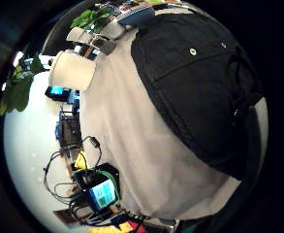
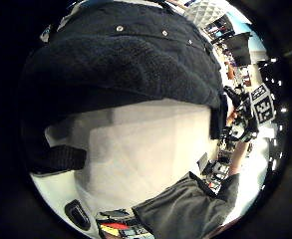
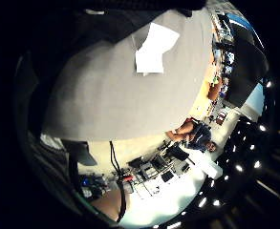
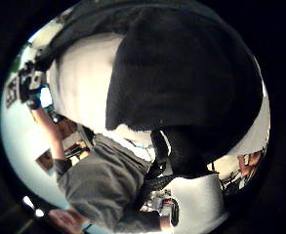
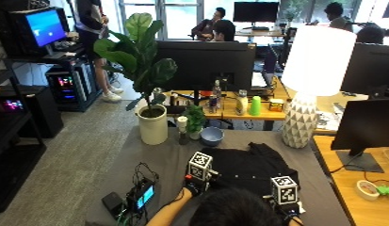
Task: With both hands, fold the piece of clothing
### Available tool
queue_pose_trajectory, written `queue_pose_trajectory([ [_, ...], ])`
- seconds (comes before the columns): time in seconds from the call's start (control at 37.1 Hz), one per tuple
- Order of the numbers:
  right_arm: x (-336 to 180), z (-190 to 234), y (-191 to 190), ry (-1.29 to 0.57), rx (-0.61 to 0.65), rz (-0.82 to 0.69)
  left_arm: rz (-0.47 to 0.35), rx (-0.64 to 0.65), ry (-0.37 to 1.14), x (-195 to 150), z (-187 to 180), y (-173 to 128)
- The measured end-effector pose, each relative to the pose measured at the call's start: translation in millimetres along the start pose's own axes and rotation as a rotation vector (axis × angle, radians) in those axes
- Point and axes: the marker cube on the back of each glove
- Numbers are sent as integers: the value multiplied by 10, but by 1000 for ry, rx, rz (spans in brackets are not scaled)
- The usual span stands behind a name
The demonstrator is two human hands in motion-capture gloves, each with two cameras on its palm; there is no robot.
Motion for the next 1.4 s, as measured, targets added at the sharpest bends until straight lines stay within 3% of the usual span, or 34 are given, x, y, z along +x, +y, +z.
queue_pose_trajectory([
  [0.38,41,-191,-582,-72,375,12,-58,32,21,-191,-304,-173],
  [0.62,135,-383,-424,-43,528,30,19,-3,-3,-148,-284,102],
  [0.78,100,-447,-126,0,492,-26,80,-17,-8,-124,-350,455],
  [1.08,-231,-788,1088,189,433,-183,210,-72,6,-156,-761,1412],
  [1.16,-236,-930,1200,236,426,-155,221,-84,56,-136,-946,1546],
  [1.27,-165,-1224,1034,254,422,-62,152,-51,72,-157,-1161,1378],
  [1.4,-49,-1515,197,209,433,46,-36,-112,14,-348,-1021,605],
])
